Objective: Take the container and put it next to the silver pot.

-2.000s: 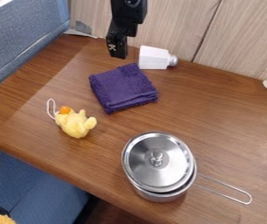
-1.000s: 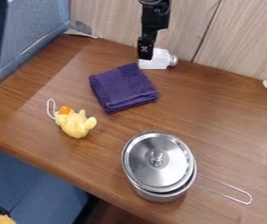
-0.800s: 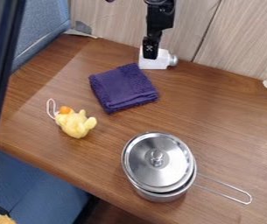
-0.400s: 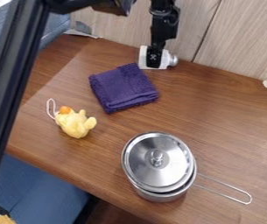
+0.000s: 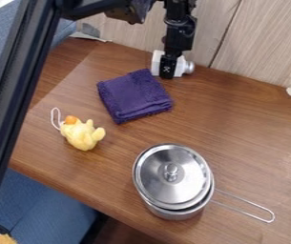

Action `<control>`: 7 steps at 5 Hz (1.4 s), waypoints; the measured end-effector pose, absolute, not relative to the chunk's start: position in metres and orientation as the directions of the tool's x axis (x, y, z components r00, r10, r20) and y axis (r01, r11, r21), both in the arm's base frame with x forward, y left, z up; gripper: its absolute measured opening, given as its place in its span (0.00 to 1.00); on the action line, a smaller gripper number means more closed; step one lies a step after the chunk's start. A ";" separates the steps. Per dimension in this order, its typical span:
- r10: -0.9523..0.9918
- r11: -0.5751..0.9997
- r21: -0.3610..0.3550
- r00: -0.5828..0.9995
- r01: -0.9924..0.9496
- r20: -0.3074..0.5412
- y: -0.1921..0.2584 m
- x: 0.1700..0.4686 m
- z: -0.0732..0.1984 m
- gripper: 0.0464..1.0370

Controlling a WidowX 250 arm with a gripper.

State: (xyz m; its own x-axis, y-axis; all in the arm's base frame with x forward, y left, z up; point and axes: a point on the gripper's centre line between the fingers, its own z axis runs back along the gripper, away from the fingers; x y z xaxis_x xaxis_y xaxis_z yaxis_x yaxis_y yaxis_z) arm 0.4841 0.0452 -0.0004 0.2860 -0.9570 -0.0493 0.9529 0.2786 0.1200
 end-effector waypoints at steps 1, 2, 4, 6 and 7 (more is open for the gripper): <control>-0.957 0.278 0.125 0.286 0.952 -0.055 0.046 0.484 0.000 0.64; -0.957 0.273 0.134 0.283 0.953 -0.063 0.046 0.483 0.001 0.64; -0.965 0.260 0.183 0.264 0.948 0.002 0.029 0.480 0.041 0.64; -0.972 0.233 0.244 0.228 0.941 0.048 0.018 0.430 0.096 0.64; -0.981 0.196 0.252 0.190 0.948 0.049 0.019 0.394 0.103 0.64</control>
